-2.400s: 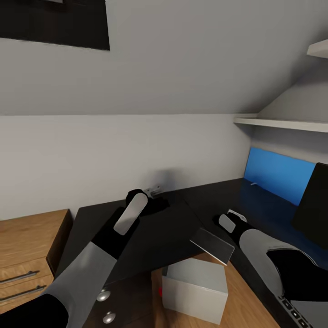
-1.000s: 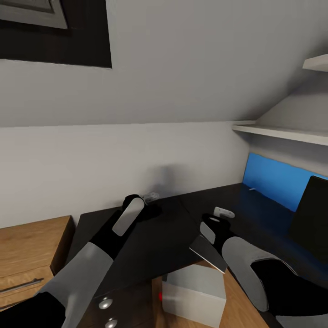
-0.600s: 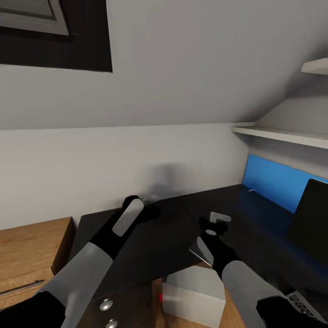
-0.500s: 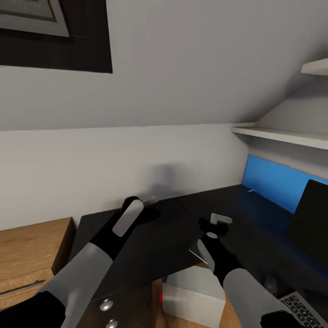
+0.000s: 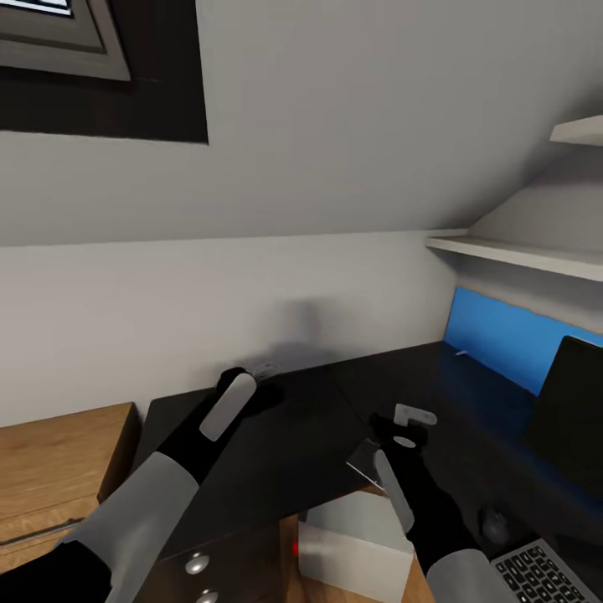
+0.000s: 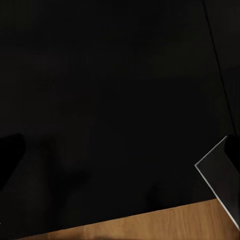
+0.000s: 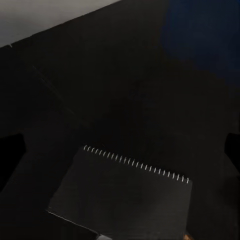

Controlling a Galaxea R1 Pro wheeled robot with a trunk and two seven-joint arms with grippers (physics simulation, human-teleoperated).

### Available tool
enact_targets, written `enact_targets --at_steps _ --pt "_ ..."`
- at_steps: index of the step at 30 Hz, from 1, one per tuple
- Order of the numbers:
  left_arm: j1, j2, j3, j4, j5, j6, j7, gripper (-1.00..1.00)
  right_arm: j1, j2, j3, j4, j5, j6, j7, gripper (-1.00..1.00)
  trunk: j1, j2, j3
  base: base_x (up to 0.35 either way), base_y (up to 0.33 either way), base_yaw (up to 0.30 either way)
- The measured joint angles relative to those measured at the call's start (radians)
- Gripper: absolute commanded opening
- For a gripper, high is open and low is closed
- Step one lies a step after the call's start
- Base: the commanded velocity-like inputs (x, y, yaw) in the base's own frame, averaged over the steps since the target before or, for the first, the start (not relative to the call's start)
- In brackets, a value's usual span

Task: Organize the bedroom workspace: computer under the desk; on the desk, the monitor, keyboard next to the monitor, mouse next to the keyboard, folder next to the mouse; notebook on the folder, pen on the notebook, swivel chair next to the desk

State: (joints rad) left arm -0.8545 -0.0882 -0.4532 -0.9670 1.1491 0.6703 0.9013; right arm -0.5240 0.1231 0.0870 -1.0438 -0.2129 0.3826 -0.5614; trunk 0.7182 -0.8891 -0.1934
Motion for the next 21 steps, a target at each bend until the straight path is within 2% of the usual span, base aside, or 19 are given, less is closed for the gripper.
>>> enact_targets --at_steps 3,8,12,14,15,21 --pt "0.018 0.005 -0.001 -0.004 0.0 -0.02 -0.001 1.0 0.004 -0.001 -0.07 -0.018 -0.099 0.093 -0.001 1.0 -0.012 0.021 0.009 0.0 0.0 0.0" --pt "0.031 0.011 -0.001 -0.018 0.0 -0.029 -0.001 1.0 0.006 -0.008 -0.113 -0.06 -0.162 0.177 -0.004 1.0 -0.031 0.056 0.025 0.0 0.0 0.0" --pt "0.04 0.017 -0.002 -0.047 0.001 -0.03 -0.001 1.0 0.006 -0.009 -0.122 -0.135 -0.175 0.203 -0.009 1.0 -0.046 0.084 0.038 0.0 0.0 0.0" --pt "0.057 0.021 -0.008 -0.087 0.001 -0.03 0.001 1.0 0.007 -0.007 -0.125 -0.183 -0.181 0.229 -0.02 1.0 -0.054 0.098 0.044 0.0 0.0 0.0" --pt "0.08 0.031 -0.023 -0.137 0.001 -0.029 0.003 1.0 0.008 -0.004 -0.127 -0.22 -0.189 0.268 -0.049 1.0 -0.058 0.105 0.047 0.0 0.0 0.0" --pt "0.094 0.036 -0.033 -0.155 0.005 -0.035 0.006 1.0 0.008 -0.002 -0.127 -0.233 -0.192 0.281 -0.066 1.0 -0.081 0.147 0.066 0.0 0.0 0.046"
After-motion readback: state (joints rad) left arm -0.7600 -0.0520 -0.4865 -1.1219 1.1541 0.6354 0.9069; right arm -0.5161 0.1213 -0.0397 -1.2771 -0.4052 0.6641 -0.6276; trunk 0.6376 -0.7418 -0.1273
